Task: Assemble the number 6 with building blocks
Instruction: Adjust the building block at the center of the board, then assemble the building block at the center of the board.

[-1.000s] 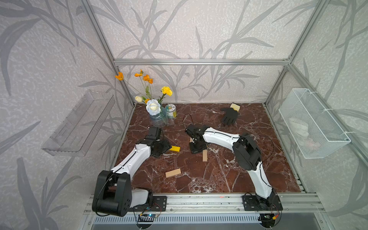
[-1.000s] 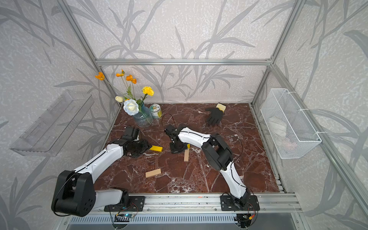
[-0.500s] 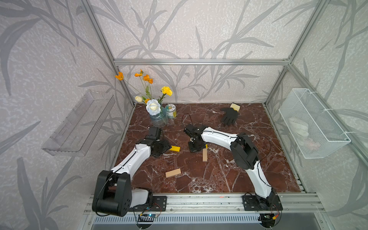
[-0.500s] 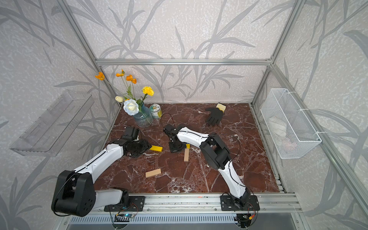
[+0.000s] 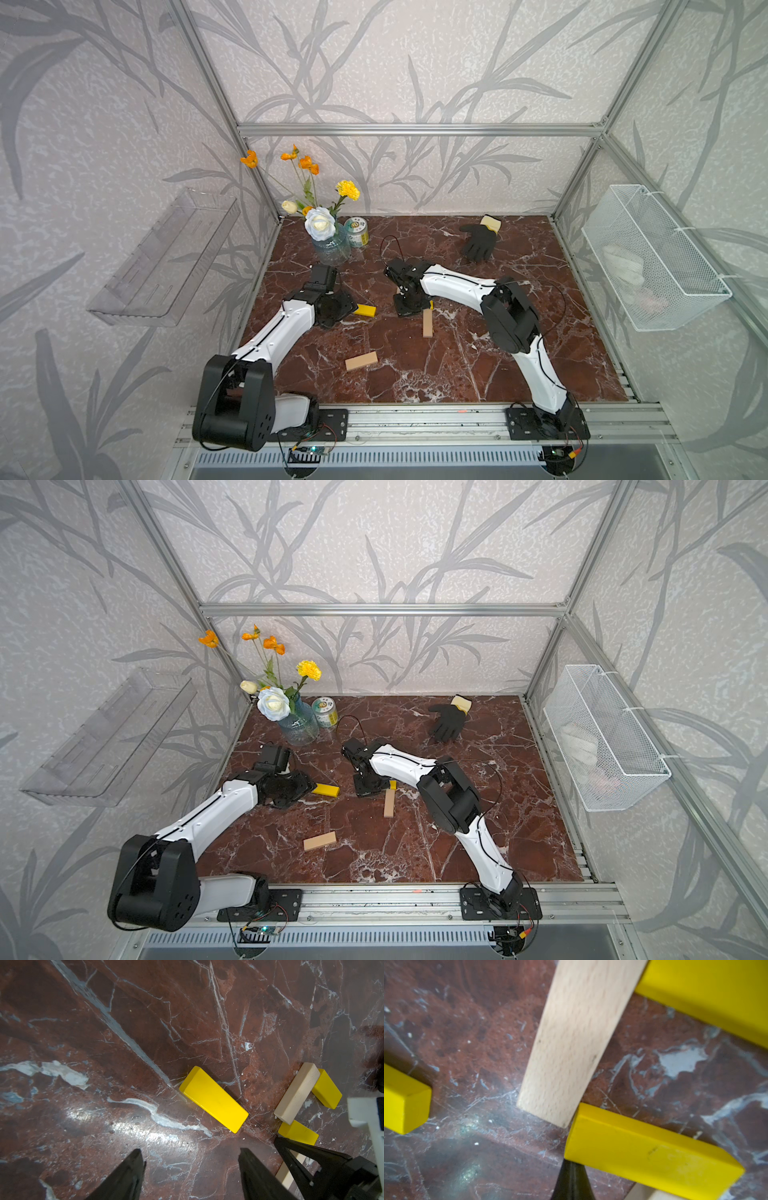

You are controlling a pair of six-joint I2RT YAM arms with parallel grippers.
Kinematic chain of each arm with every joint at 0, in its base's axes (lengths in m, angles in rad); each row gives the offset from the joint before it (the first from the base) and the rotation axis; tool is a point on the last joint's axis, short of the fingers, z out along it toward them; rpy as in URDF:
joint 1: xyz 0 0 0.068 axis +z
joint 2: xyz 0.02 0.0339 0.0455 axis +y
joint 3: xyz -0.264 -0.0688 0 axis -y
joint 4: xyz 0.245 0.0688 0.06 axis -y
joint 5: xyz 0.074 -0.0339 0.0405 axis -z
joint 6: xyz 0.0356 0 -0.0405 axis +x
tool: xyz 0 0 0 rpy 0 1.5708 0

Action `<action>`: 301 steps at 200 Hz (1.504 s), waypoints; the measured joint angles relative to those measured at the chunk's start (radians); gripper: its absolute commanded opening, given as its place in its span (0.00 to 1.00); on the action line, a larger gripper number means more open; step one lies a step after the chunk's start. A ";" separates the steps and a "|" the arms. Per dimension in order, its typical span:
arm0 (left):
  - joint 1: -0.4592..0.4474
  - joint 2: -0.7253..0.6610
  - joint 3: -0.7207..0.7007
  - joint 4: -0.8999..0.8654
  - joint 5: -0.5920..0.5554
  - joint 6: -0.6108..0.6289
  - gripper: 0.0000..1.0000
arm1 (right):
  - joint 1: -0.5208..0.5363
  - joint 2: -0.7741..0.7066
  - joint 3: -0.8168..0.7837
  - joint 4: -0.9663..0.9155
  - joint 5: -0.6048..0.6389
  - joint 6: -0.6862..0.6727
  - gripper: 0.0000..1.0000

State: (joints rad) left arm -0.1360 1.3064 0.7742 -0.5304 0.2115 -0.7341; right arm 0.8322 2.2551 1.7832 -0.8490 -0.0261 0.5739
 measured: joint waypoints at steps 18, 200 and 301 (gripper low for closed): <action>0.000 0.002 0.000 0.000 0.000 0.000 0.74 | -0.005 0.002 0.004 0.000 0.003 -0.001 0.00; -0.007 0.016 0.017 -0.026 -0.002 -0.086 0.75 | 0.040 -0.496 -0.180 0.122 -0.142 -0.151 0.81; -0.111 0.299 0.143 0.029 0.000 -0.579 0.73 | -0.127 -0.601 -0.191 0.162 0.018 -0.329 0.96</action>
State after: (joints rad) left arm -0.2474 1.6051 0.9173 -0.5011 0.2111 -1.3136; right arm 0.7055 1.6539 1.5921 -0.6872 -0.0078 0.2451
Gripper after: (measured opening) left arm 0.733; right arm 0.961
